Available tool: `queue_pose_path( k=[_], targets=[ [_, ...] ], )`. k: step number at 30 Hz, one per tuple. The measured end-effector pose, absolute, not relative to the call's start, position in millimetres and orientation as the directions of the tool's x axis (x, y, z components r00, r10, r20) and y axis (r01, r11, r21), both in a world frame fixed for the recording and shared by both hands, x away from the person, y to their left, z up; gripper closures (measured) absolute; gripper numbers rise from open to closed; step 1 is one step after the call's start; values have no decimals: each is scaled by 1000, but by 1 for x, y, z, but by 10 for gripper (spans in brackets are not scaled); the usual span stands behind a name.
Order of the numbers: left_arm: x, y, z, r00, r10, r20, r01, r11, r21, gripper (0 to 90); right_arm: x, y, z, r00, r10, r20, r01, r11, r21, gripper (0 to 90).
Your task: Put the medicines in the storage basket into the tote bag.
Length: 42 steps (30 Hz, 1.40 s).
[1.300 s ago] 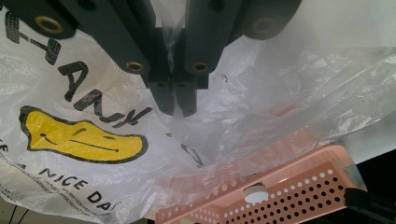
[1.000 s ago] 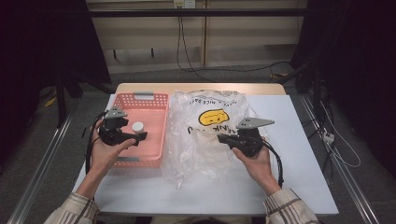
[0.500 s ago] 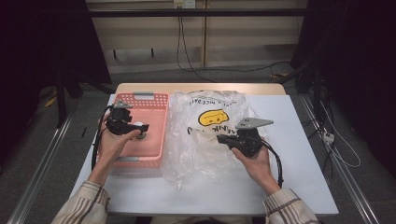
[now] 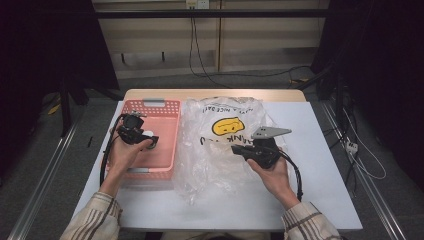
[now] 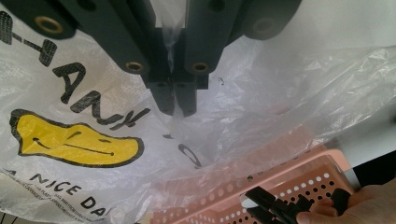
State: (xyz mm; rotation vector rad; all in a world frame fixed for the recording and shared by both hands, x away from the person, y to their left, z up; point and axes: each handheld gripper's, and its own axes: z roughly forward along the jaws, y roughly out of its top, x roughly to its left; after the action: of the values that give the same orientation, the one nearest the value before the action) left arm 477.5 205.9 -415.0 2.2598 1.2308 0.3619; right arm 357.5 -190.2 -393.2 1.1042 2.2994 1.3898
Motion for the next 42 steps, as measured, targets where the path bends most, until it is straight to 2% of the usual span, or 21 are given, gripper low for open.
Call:
queue_pose_path(
  k=[2, 5, 6, 12, 20, 34, 42],
  targets=[
    [479, 208, -415, 539, 842, -19, 698, -434, 570, 322, 357, -190, -393, -689, 704, 171, 480, 267, 836, 900],
    [480, 209, -418, 532, 846, -40, 713, -421, 561, 367, 357, -190, -393, -690, 703, 171, 479, 267, 836, 900],
    [480, 208, -419, 530, 847, -44, 716, -419, 558, 418, 357, -189, -394, -690, 703, 171, 479, 267, 836, 900],
    [482, 209, -422, 526, 849, -52, 729, -419, 541, 499, 357, -189, -394, -689, 703, 173, 481, 267, 835, 900],
    [483, 209, -422, 522, 851, -57, 735, -415, 536, 509, 357, -190, -393, -689, 702, 179, 484, 263, 835, 900],
    [473, 215, -403, 547, 828, -125, 679, -351, 645, 511, 358, -192, -391, -690, 699, 185, 484, 258, 836, 900],
    [461, 210, -386, 573, 809, -132, 626, -327, 708, 511, 358, -192, -392, -690, 699, 187, 486, 257, 835, 900]
  ],
)
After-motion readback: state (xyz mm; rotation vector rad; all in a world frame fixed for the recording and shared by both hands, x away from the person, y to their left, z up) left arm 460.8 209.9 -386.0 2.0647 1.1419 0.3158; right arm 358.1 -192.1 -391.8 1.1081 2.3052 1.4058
